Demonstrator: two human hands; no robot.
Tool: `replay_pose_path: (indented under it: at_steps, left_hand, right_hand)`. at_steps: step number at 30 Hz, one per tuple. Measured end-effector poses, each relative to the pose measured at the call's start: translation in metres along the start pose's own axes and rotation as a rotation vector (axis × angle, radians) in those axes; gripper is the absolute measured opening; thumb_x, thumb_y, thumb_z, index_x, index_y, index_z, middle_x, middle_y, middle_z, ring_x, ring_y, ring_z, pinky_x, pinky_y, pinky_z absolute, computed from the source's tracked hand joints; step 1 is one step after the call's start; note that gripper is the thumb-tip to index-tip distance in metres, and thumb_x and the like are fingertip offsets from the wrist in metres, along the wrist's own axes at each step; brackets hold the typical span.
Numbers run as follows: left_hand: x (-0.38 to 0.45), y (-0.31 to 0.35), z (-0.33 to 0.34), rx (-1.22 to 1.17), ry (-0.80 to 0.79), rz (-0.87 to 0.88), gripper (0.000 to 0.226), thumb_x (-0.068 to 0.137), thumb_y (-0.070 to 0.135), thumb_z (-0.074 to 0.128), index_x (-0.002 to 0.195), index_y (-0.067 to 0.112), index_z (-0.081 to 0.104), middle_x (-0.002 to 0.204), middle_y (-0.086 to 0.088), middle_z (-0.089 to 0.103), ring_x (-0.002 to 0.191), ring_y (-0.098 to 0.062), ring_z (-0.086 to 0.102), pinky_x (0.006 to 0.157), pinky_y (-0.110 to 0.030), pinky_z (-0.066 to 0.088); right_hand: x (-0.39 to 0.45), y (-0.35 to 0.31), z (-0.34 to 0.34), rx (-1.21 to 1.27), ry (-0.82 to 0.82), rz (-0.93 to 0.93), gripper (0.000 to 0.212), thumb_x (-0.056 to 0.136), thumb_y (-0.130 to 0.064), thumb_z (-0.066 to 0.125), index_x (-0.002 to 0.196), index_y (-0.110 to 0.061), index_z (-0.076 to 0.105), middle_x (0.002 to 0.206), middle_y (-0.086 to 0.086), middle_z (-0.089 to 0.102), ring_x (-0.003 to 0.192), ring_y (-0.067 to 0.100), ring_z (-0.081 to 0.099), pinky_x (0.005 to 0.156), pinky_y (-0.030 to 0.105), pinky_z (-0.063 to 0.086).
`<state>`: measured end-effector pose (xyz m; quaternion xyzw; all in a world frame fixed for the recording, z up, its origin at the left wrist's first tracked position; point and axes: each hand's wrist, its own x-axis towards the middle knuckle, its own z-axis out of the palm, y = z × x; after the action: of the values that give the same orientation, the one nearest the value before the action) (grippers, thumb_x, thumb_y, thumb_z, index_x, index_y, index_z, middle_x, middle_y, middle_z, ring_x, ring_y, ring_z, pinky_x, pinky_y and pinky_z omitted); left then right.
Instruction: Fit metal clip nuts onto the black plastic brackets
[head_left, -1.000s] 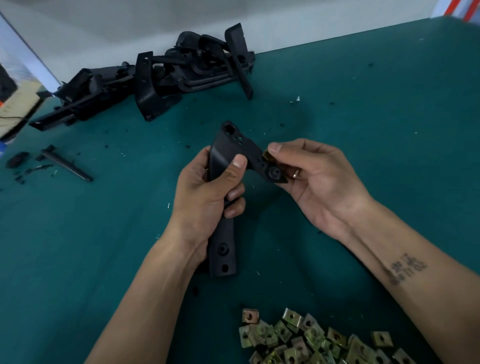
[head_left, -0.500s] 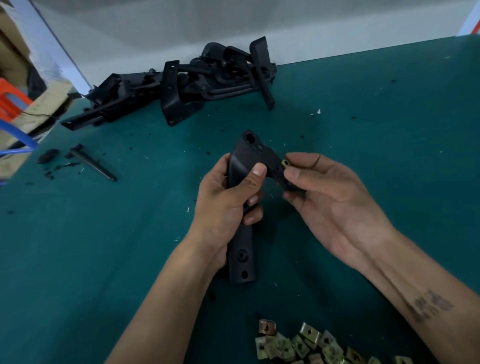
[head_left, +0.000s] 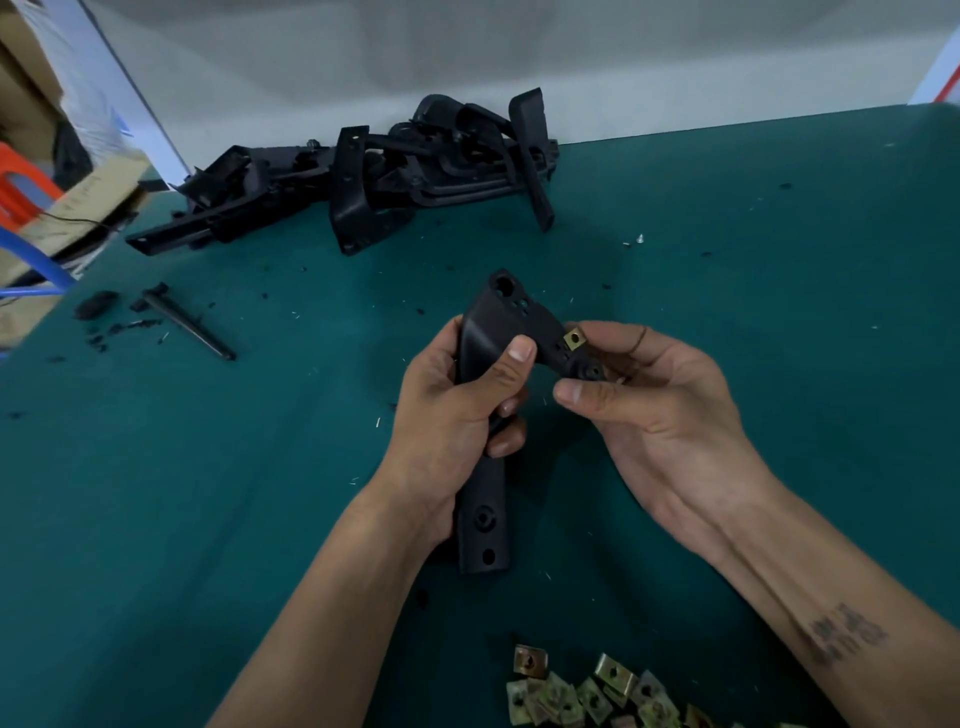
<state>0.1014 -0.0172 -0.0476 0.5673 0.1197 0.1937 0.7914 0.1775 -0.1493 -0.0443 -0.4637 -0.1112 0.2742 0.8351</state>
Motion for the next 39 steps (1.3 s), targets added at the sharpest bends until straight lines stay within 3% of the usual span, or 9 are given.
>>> replay_pose_path:
  at_steps: [6,12,20,25,28,34,39]
  left_hand:
    - [0.0001,-0.0006,-0.0022,0.021,-0.043,-0.003,0.021,0.088,0.024,0.068,0.1,0.011,0.057,0.076,0.0,0.042,0.056,-0.007,0.036,0.04,-0.019,0.032]
    - [-0.0004,0.0001,-0.0019,-0.008,-0.058,-0.017,0.014,0.088,0.023,0.067,0.093,0.014,0.058,0.074,0.002,0.044,0.055,-0.007,0.035,0.039,-0.019,0.03]
    - [-0.0021,-0.0004,-0.0021,-0.006,-0.073,-0.023,0.018,0.089,0.022,0.066,0.097,0.01,0.055,0.074,0.002,0.048,0.053,-0.007,0.034,0.039,-0.019,0.03]
    - [-0.0022,0.0012,-0.0024,0.02,-0.051,-0.024,0.016,0.092,0.022,0.064,0.098,0.01,0.056,0.072,0.003,0.048,0.054,-0.007,0.036,0.039,-0.019,0.032]
    - [-0.0024,0.0018,-0.003,0.041,-0.028,-0.013,0.015,0.092,0.023,0.064,0.097,0.01,0.057,0.073,0.002,0.046,0.054,-0.007,0.036,0.04,-0.019,0.032]
    - [-0.0019,0.0006,-0.0039,0.022,-0.035,-0.009,0.012,0.096,0.02,0.06,0.097,0.009,0.054,0.07,0.004,0.046,0.054,-0.007,0.035,0.04,-0.019,0.031]
    - [0.0009,0.0002,-0.0044,-0.01,0.003,-0.041,0.012,0.098,0.018,0.059,0.102,0.007,0.054,0.079,-0.001,0.048,0.054,-0.007,0.033,0.039,-0.017,0.031]
  right_hand:
    - [-0.0008,-0.0046,-0.0023,0.004,-0.071,0.041,0.053,0.052,0.007,0.078,0.102,-0.007,0.064,0.097,0.009,0.076,0.091,0.019,0.073,0.081,0.025,0.058]
    - [0.0003,-0.0082,-0.0055,-0.003,-0.13,0.094,0.058,0.051,0.006,0.084,0.102,-0.012,0.065,0.104,0.01,0.074,0.096,0.02,0.071,0.084,0.03,0.058]
    - [-0.0008,-0.0079,-0.0093,-0.039,-0.148,0.11,0.06,0.056,0.016,0.078,0.109,-0.007,0.063,0.096,0.007,0.072,0.093,0.019,0.069,0.086,0.029,0.058]
    - [-0.0013,-0.0072,-0.0068,-0.041,-0.154,0.1,0.054,0.054,0.006,0.077,0.105,-0.008,0.064,0.097,0.01,0.073,0.09,0.02,0.071,0.084,0.028,0.059]
    - [-0.001,-0.0067,-0.005,-0.068,-0.157,0.098,0.054,0.057,0.005,0.077,0.108,-0.006,0.062,0.108,0.015,0.074,0.097,0.022,0.072,0.088,0.03,0.057]
    - [-0.0002,-0.005,-0.008,-0.111,-0.184,0.102,0.049,0.066,0.0,0.075,0.114,-0.004,0.063,0.123,0.026,0.067,0.11,0.033,0.066,0.108,0.051,0.049]
    - [0.0009,-0.0061,-0.0088,-0.182,-0.188,0.065,0.035,0.084,-0.013,0.076,0.117,-0.007,0.066,0.125,0.022,0.067,0.12,0.038,0.064,0.1,0.05,0.054]
